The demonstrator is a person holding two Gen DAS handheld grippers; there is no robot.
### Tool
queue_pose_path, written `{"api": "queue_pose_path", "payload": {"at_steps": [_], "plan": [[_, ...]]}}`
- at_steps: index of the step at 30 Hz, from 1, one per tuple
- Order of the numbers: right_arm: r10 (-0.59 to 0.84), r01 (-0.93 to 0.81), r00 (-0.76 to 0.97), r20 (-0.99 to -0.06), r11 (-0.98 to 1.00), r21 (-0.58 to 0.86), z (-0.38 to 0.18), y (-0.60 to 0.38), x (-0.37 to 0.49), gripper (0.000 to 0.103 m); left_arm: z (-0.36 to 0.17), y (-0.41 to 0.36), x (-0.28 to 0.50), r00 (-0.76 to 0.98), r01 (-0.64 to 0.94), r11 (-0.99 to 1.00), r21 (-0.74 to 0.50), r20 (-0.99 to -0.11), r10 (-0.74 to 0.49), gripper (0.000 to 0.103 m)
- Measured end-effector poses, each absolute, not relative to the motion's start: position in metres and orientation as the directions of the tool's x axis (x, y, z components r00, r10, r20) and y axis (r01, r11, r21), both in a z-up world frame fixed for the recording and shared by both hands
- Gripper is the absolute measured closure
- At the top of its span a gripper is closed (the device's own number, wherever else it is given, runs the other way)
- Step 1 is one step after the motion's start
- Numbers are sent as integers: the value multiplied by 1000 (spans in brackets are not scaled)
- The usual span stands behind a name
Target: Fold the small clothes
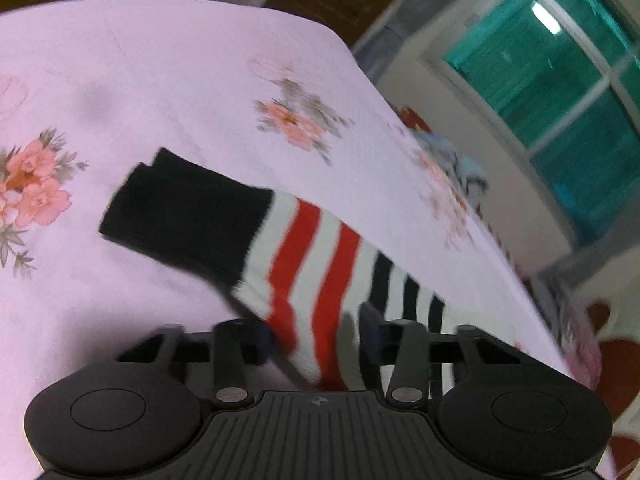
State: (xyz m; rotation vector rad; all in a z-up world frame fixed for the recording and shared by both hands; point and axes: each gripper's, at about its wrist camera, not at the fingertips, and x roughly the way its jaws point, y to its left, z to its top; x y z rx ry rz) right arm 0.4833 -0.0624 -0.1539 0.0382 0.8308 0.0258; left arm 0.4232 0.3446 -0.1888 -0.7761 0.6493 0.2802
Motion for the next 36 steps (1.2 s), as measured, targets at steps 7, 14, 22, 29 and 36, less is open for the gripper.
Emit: {"api": "queue_pose_path", "payload": {"at_steps": [7,14,22,29,36], "plan": [[-13,53,670,-743,998,30,-154,-73,482,66,-166,327,429,830,-361,768,-529,-557,7,94],[57,52,701,-711,990,130,-142,-98,475,64,-105,224,455,870,-17,876,-482,-440,-225,94],[39,104,727,-686,981,166,-123,-163,449,64,-102,51,474,718,296,837,-460,-471,-513,94],[12,166,721,-693,968,188,-125,-213,428,63,-121,-35,456,619,404,859,-314,-598,-510,91],[91,89,743,-664,968,233,-118,-202,422,42,-99,-7,417,678,385,895,-227,-588,-441,24]]}}
